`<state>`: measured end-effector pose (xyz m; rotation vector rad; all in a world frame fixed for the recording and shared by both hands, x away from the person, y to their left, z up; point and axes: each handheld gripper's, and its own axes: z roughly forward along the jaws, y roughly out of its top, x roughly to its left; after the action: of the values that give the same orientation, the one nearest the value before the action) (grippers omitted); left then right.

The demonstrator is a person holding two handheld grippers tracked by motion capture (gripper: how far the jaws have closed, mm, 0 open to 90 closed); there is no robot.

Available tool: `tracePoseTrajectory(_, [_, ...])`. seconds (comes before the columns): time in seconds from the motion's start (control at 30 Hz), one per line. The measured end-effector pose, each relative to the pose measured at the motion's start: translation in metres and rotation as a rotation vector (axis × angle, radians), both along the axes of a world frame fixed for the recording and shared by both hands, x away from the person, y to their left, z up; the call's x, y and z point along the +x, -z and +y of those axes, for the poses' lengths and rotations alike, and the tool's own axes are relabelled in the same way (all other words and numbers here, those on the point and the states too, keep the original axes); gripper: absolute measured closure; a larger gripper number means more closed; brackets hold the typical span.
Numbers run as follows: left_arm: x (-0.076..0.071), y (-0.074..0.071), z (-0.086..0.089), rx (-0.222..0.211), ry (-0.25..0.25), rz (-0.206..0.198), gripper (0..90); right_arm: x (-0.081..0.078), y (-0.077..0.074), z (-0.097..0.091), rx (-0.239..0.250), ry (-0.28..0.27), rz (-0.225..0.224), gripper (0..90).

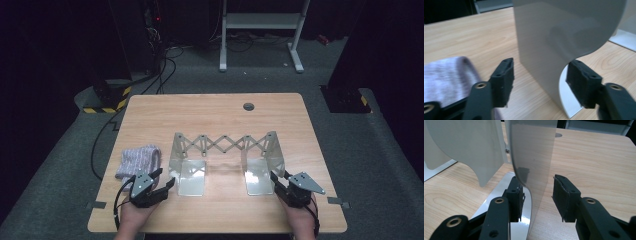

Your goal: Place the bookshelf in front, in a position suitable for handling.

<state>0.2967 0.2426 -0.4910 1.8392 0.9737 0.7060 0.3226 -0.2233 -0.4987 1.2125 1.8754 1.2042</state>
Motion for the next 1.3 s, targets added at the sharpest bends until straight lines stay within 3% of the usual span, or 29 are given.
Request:
tracePoseTrajectory(0.03, [0.000, 0.000, 0.000, 0.000, 0.000, 0.000, 35.3, 0.000, 0.000, 0.000, 0.000, 0.000, 0.000, 59.9])
tracePoseTrajectory(0.07, [-0.002, 0.001, 0.005, 0.028, -0.021, -0.008, 36.0, 0.000, 0.001, -0.001, 0.001, 0.002, 0.004, 59.5])
tracePoseTrajectory(0.1, [-0.003, 0.001, 0.010, 0.024, -0.028, -0.008, 36.0, 0.000, 0.001, -0.001, 0.001, 0.002, 0.004, 59.5])
tracePoseTrajectory(0.17, [-0.005, 0.002, 0.025, -0.029, -0.032, 0.005, 35.3, 0.001, 0.001, -0.002, 0.008, 0.003, 0.006, 59.0])
tracePoseTrajectory(0.23, [-0.006, 0.002, 0.033, -0.025, -0.040, 0.000, 34.8, 0.001, 0.001, -0.002, 0.008, 0.002, 0.007, 59.0])
tracePoseTrajectory(0.4, [-0.003, 0.000, 0.052, -0.032, -0.147, -0.026, 33.6, 0.002, 0.002, -0.002, 0.011, -0.002, 0.012, 58.7])
tracePoseTrajectory(0.43, [-0.002, 0.001, 0.060, -0.043, -0.163, -0.005, 38.9, 0.001, 0.002, -0.001, 0.009, -0.003, 0.012, 58.6])
tracePoseTrajectory(0.53, [-0.002, 0.000, 0.066, -0.061, -0.188, 0.005, 39.1, 0.001, 0.002, -0.002, 0.012, 0.005, 0.019, 58.4])
tracePoseTrajectory(0.6, [0.000, 0.000, 0.069, -0.047, -0.202, 0.014, 38.9, 0.001, 0.003, -0.002, 0.013, 0.006, 0.020, 58.3])
tracePoseTrajectory(0.67, [0.003, -0.001, 0.069, 0.011, -0.217, 0.010, 37.0, 0.001, 0.003, -0.002, 0.004, 0.007, 0.022, 57.9])
tracePoseTrajectory(0.77, [0.019, -0.005, 0.070, 0.086, -0.218, 0.126, 30.0, 0.000, 0.002, 0.000, -0.011, -0.005, 0.014, 57.7])
tracePoseTrajectory(0.87, [0.032, -0.008, 0.071, 0.092, -0.193, 0.173, 28.7, 0.001, 0.003, 0.001, -0.017, -0.014, 0.015, 57.5])
tracePoseTrajectory(0.9, [0.036, -0.009, 0.071, 0.132, -0.191, 0.182, 26.7, 0.001, 0.003, 0.001, -0.016, -0.016, 0.015, 57.6])
tracePoseTrajectory(0.93, [0.047, -0.009, 0.069, 0.189, -0.187, 0.225, 26.2, 0.002, 0.004, 0.001, -0.014, -0.017, 0.019, 57.6])
tracePoseTrajectory(0.97, [0.052, -0.006, 0.069, 0.192, -0.179, 0.262, 25.1, 0.002, 0.004, 0.001, -0.014, -0.019, 0.021, 57.6])
tracePoseTrajectory(1.0, [0.052, -0.006, 0.069, 0.192, -0.179, 0.262, 21.9, 0.002, 0.004, 0.001, -0.014, -0.019, 0.021, 57.6])
tracePoseTrajectory(1.1, [0.063, 0.000, 0.073, 0.194, -0.195, 0.353, 17.4, 0.002, 0.004, 0.000, -0.011, -0.016, 0.022, 57.4])
tracePoseTrajectory(1.2, [0.070, 0.007, 0.077, 0.219, -0.211, 0.420, 11.6, 0.001, 0.003, -0.002, -0.008, -0.011, 0.019, 57.3])
tracePoseTrajectory(1.23, [0.072, 0.011, 0.080, 0.223, -0.205, 0.463, 9.3, 0.001, 0.002, -0.002, -0.008, -0.010, 0.019, 57.3])
tracePoseTrajectory(1.27, [0.072, 0.011, 0.080, 0.223, -0.205, 0.463, 8.4, 0.001, 0.002, -0.002, -0.008, -0.010, 0.019, 57.3])
tracePoseTrajectory(1.3, [0.074, 0.013, 0.083, 0.218, -0.197, 0.491, 7.8, 0.001, 0.002, -0.003, -0.008, -0.010, 0.018, 57.3])
